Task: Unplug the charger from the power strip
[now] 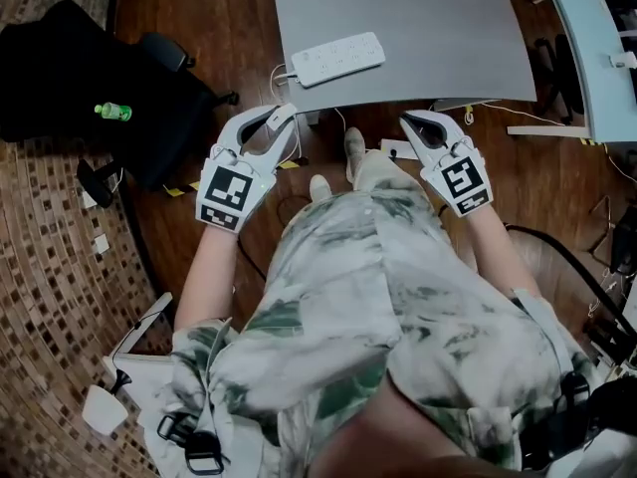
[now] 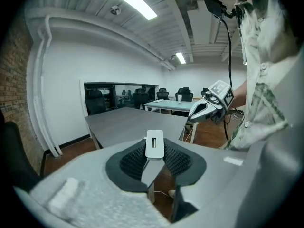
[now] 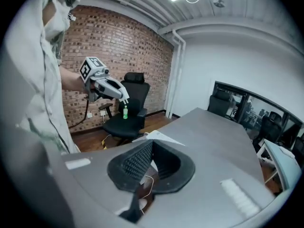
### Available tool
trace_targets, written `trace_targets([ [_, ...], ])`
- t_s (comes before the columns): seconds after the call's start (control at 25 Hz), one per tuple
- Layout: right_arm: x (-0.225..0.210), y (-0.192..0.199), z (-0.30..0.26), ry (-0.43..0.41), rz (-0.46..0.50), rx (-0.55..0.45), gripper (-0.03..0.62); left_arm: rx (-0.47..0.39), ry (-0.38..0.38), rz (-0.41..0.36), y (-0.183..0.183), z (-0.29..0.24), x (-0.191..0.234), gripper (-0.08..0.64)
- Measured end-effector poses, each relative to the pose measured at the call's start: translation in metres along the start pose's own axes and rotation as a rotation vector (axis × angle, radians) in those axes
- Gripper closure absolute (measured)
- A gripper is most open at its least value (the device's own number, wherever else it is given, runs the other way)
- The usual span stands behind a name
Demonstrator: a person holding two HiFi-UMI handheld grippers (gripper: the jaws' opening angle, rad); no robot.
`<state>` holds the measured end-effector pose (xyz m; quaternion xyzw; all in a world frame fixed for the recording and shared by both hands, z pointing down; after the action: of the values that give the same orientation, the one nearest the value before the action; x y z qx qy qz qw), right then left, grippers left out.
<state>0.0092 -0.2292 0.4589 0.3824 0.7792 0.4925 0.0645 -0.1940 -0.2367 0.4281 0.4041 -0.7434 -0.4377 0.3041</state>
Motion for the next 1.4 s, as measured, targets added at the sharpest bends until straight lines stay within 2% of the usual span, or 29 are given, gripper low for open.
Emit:
trace_targets([
  [0.24,0.017,0.005,0.084,0.038,-0.021,-0.018,0.588,-0.021,0.025,-0.026,-0.013,0.001,-0.061,0.451],
  [0.56,0.009,0.056,0.192,0.088,-0.092,-0.058,0.588,0.009,-0.057,-0.018,-0.013,0.006,-0.160,0.451],
  [0.8,0.034,0.112,0.281,0.045,-0.106,-0.079,0.588,0.025,-0.067,0.008,-0.013,0.001,-0.272,0.453],
  [0.92,0.058,0.129,0.309,-0.011,-0.103,-0.093,0.588,0.051,-0.067,0.021,-0.008,0.007,-0.323,0.453],
  [1.12,0.090,0.132,0.343,-0.073,-0.065,-0.116,0.588,0.075,-0.034,0.015,-0.006,0.019,-0.377,0.453],
  [1.4,0.113,0.117,0.373,-0.037,-0.060,-0.156,0.586,0.052,0.050,-0.027,0.000,0.021,-0.432,0.453],
])
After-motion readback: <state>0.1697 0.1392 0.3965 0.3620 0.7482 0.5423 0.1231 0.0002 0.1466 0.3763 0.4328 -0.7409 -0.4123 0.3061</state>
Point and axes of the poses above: the fingertips, and each gripper's own axes: z backward along the fingers, x to its left, y out of its underside, the point moved 1 cm from there along z, backward along the fingers, and after that the axes turned 15 degrees about y, right-handed, at the moved point
